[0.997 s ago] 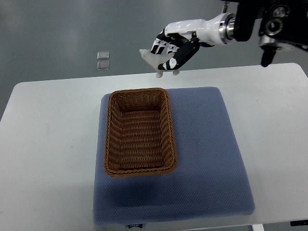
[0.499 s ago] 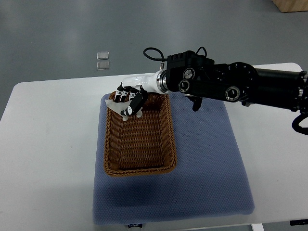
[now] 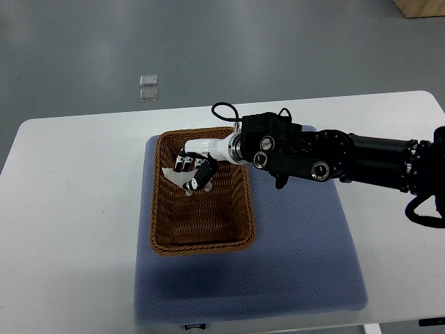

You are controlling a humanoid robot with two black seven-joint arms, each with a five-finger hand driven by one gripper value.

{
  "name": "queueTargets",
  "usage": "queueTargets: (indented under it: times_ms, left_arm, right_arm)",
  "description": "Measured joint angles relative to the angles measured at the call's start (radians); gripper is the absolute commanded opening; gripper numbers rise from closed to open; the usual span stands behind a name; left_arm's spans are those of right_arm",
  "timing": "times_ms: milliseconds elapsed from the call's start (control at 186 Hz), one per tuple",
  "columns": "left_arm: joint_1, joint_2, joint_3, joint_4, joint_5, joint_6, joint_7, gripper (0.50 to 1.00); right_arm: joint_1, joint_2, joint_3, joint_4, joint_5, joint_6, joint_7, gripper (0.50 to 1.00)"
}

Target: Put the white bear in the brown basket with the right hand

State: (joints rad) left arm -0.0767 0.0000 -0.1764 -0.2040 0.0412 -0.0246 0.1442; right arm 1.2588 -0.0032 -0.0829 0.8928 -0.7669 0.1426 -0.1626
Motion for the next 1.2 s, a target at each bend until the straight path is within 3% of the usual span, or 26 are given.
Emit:
queueTargets:
  times_ms: [161, 188, 257, 268, 273, 279, 284, 290, 300, 338, 413, 890, 1024, 1201]
  left_arm:
    - [0.0, 0.0, 0.0, 0.0, 0.0, 0.0, 0.0, 1.0]
    - [0.0, 0.0, 0.0, 0.0, 0.0, 0.0, 0.0, 1.0]
    - [0.0, 0.0, 0.0, 0.0, 0.001, 0.0, 0.0, 1.0]
    - [0.0, 0.0, 0.0, 0.0, 0.001, 0.0, 0.0, 1.0]
    - [0.0, 0.0, 0.0, 0.0, 0.001, 0.0, 0.0, 1.0]
    - [0.0, 0.0, 0.0, 0.0, 0.001, 0.0, 0.0, 1.0]
    - [0.0, 0.0, 0.0, 0.0, 0.001, 0.0, 0.0, 1.0]
    - [0.0, 0.0, 0.0, 0.0, 0.001, 0.0, 0.0, 1.0]
    - [0.0, 0.0, 0.0, 0.0, 0.001, 0.0, 0.0, 1.0]
    - [0.0, 0.0, 0.0, 0.0, 0.001, 0.0, 0.0, 1.0]
    - [0.0, 0.0, 0.0, 0.0, 0.001, 0.0, 0.0, 1.0]
    - [0.0, 0.0, 0.0, -0.001, 0.001, 0.0, 0.0, 1.0]
    - [0.0, 0.0, 0.0, -0.002, 0.001, 0.0, 0.0, 1.0]
    - [0.0, 0.0, 0.0, -0.004, 0.002, 0.0, 0.0, 1.0]
  right_arm:
    - [-0.018, 0.001, 0.0, -0.008, -0.002, -0.009, 0.004, 0.5]
    - [-0.019, 0.001, 0.0, -0.009, -0.002, -0.011, 0.004, 0.572]
    - [-0.02, 0.0, 0.0, -0.009, -0.002, -0.013, 0.005, 0.678]
    - [-0.02, 0.0, 0.0, -0.009, -0.002, -0.013, 0.005, 0.737]
    - [-0.02, 0.0, 0.001, -0.009, -0.002, -0.013, 0.005, 0.738]
    - [-0.02, 0.0, 0.001, -0.009, -0.002, -0.013, 0.005, 0.774]
    - [-0.02, 0.0, 0.001, -0.009, -0.002, -0.013, 0.005, 0.774]
    - [-0.02, 0.0, 0.001, -0.009, -0.002, -0.013, 0.005, 0.813]
    - [-0.02, 0.0, 0.002, -0.009, -0.002, -0.013, 0.005, 0.843]
    - [-0.02, -0.001, 0.003, -0.009, -0.001, -0.014, 0.005, 0.889]
    - [-0.02, -0.001, 0.004, -0.009, -0.001, -0.014, 0.005, 0.921]
    - [0.018, -0.086, 0.126, -0.011, 0.018, -0.008, 0.005, 0.928]
    - [0.001, -0.151, 0.288, -0.014, 0.022, -0.017, 0.007, 0.928]
    - [-0.179, -0.168, 0.671, -0.04, 0.026, -0.085, 0.042, 0.926]
